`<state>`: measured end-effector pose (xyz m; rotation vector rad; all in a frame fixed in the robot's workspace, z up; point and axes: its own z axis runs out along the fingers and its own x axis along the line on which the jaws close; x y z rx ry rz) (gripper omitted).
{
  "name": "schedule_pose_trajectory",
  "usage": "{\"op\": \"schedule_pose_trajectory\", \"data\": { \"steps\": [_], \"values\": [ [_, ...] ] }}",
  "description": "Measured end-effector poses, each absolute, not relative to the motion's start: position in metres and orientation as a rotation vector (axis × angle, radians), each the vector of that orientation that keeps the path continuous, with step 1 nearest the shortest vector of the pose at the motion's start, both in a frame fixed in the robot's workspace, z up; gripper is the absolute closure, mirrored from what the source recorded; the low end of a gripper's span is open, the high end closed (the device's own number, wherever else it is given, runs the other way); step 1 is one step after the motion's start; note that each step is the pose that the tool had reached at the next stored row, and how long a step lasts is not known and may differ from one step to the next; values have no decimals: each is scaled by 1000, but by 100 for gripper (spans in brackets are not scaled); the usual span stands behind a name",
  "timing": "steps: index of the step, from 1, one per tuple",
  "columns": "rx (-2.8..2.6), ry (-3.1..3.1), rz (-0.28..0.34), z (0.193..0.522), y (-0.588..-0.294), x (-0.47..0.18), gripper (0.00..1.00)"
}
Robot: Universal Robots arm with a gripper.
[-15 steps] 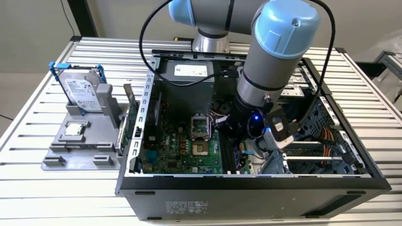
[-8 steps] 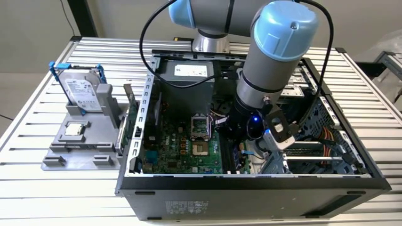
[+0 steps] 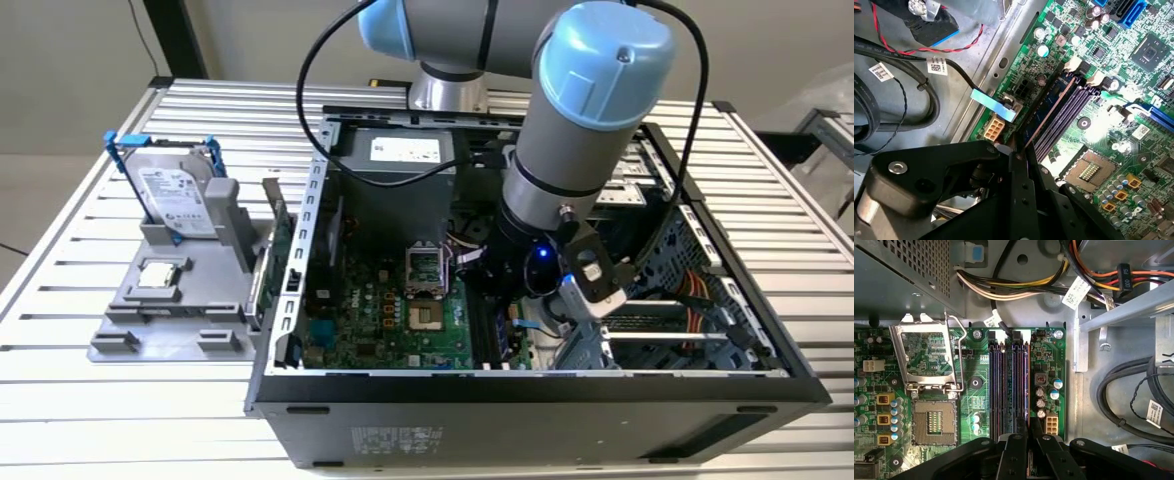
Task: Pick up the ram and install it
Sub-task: 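Insert the ram into the slot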
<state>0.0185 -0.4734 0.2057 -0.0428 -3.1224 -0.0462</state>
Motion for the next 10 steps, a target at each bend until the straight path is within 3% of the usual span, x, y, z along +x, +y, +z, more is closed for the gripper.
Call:
{"op": "schedule_pose_trajectory", "data": {
  "steps": [1,10],
  "values": [
    [-43,-3123,-49,205,-473,19,0],
    [-43,-3122,-45,207,-474,18,0]
  ]
}}
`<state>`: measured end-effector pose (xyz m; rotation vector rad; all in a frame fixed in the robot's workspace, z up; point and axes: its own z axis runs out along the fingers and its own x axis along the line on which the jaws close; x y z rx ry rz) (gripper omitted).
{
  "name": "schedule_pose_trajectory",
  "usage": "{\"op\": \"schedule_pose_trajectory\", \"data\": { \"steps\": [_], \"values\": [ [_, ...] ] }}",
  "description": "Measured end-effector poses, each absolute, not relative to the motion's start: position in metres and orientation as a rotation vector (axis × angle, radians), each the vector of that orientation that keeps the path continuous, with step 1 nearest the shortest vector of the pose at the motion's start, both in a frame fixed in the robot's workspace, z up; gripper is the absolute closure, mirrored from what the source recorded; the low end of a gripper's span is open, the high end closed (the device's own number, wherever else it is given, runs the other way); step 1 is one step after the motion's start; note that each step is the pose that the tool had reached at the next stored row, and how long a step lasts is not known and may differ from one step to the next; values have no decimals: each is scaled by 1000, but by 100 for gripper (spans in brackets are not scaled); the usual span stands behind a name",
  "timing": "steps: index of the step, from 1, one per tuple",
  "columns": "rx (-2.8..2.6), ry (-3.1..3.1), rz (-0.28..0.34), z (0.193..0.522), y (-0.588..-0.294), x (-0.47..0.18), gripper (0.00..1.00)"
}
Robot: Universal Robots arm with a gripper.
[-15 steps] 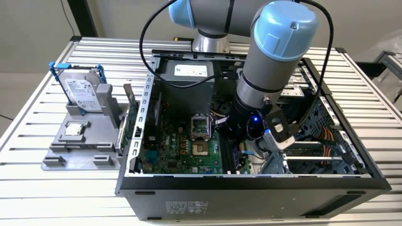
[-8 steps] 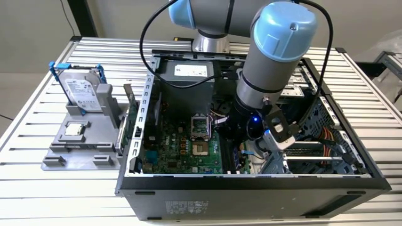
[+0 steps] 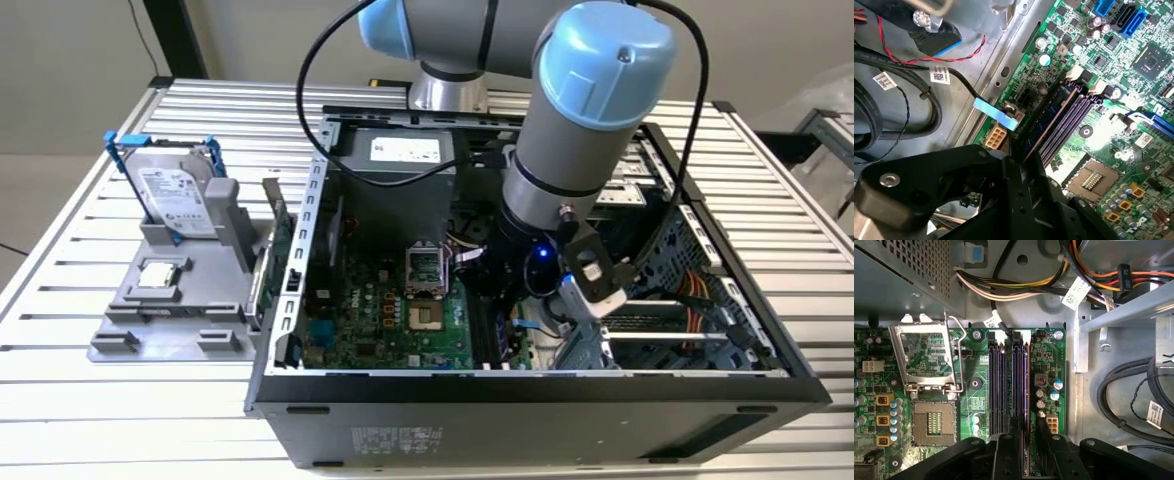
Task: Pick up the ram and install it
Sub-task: 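Insert the ram into the slot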
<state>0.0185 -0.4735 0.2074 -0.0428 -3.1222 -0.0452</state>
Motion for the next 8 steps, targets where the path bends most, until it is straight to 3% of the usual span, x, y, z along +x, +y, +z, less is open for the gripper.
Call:
{"op": "schedule_pose_trajectory", "data": {
  "steps": [8],
  "values": [
    [-43,-3122,-45,226,-473,19,0]
  ]
}}
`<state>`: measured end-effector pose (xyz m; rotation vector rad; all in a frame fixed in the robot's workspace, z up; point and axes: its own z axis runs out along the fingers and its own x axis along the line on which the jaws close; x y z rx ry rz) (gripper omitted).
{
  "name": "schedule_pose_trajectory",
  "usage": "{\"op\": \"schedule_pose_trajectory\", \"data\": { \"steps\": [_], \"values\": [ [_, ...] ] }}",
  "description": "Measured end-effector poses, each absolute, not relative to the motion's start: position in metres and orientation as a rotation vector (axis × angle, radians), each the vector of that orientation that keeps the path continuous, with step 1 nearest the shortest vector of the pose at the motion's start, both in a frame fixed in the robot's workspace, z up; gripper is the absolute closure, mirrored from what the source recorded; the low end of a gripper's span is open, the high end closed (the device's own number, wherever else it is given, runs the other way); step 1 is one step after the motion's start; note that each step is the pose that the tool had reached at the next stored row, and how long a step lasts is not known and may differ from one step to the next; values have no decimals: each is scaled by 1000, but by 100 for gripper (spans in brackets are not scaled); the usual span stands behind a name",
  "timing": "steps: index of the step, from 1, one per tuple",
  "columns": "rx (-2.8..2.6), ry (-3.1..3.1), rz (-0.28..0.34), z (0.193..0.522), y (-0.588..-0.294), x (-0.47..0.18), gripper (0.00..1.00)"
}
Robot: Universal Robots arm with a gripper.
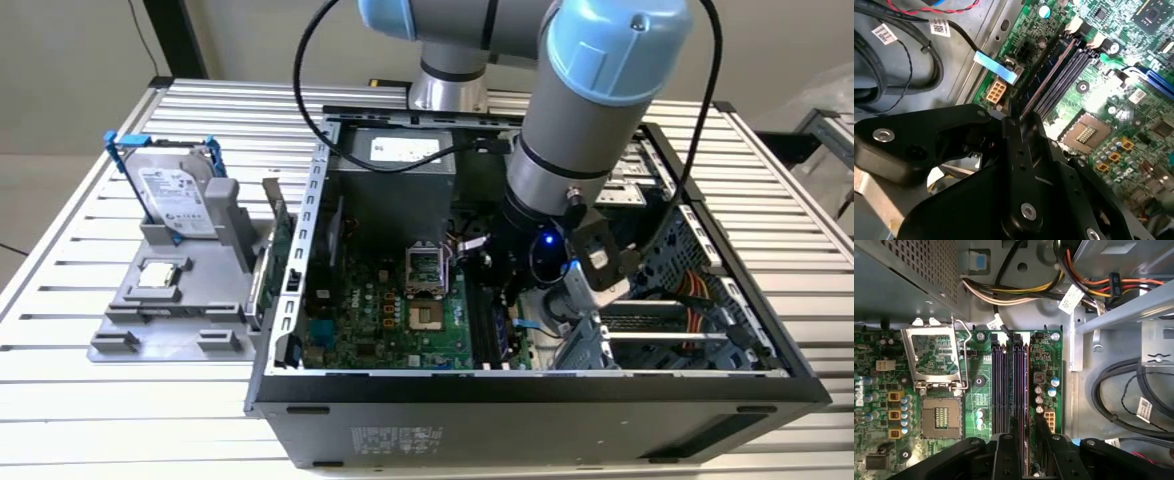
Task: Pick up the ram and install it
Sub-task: 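Insert the ram into the slot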
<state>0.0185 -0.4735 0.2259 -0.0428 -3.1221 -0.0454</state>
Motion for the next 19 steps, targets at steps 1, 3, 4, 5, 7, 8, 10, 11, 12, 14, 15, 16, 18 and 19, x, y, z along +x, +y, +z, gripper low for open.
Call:
{"op": "schedule_pose_trajectory", "data": {
  "steps": [1,3,4,5,7,8,10,11,12,14,15,16,18,19],
  "values": [
    [-43,-3122,-45,228,-473,19,0],
    [-43,-3122,-45,233,-473,19,0],
    [-43,-3122,-45,235,-473,19,0],
    [-43,-3122,-45,237,-473,19,0],
    [-43,-3122,-45,242,-473,19,0],
    [-43,-3122,-45,245,-473,19,0],
    [-43,-3122,-45,250,-473,19,0],
    [-43,-3122,-45,252,-473,18,0],
    [-43,-3122,-45,253,-473,19,0],
    [-43,-3122,-45,256,-473,19,0],
    [-43,-3122,-45,257,-473,19,0],
    [-43,-3122,-45,259,-473,18,0],
    [-43,-3122,-45,262,-473,19,0],
    [-43,-3122,-45,264,-473,19,0]
  ]
}}
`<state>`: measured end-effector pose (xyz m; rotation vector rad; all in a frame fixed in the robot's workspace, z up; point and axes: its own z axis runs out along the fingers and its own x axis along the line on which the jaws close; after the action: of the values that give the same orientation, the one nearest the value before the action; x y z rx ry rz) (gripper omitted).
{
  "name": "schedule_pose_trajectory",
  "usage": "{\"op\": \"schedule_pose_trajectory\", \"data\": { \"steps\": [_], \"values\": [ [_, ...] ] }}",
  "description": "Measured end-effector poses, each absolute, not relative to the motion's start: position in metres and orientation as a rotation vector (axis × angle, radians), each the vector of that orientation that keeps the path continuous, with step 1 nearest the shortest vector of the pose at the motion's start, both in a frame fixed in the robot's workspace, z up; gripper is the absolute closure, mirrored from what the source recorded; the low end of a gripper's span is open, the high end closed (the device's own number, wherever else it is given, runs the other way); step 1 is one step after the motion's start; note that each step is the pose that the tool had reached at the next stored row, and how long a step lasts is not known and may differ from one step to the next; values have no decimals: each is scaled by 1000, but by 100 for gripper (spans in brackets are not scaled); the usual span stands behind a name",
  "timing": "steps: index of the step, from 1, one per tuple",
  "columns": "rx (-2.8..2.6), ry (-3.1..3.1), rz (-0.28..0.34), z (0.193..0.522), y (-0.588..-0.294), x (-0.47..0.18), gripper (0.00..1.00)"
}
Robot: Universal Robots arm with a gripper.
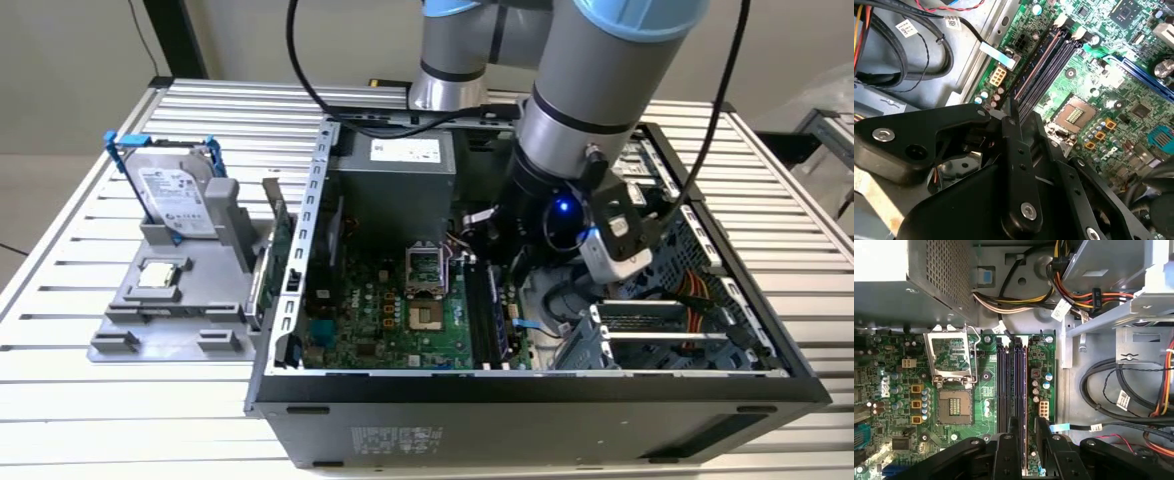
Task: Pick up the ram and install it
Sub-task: 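Insert the ram into the slot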
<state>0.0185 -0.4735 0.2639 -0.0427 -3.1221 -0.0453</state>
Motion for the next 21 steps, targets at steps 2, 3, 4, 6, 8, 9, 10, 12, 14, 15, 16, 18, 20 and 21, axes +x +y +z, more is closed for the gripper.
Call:
{"op": "schedule_pose_trajectory", "data": {
  "steps": [2,3,4,6,8,9,10,12,14,15,16,18,20,21],
  "values": [
    [-43,-3122,-45,268,-473,18,0],
    [-43,-3122,-45,269,-473,18,0],
    [-43,-3122,-45,271,-474,18,0],
    [-43,-3122,-45,274,-474,18,0],
    [-43,-3122,-45,277,-474,18,0],
    [-43,-3122,-45,278,-474,19,0],
    [-43,-3122,-45,279,-474,18,0],
    [-43,-3122,-45,280,-474,18,0],
    [-43,-3122,-46,281,-473,19,0],
    [-43,-3122,-46,281,-473,19,0],
    [-43,-3122,-46,281,-473,19,0],
    [-43,-3122,-45,281,-474,18,0],
    [-43,-3122,-45,281,-474,19,0],
    [-43,-3122,-45,281,-474,18,100]
  ]
}}
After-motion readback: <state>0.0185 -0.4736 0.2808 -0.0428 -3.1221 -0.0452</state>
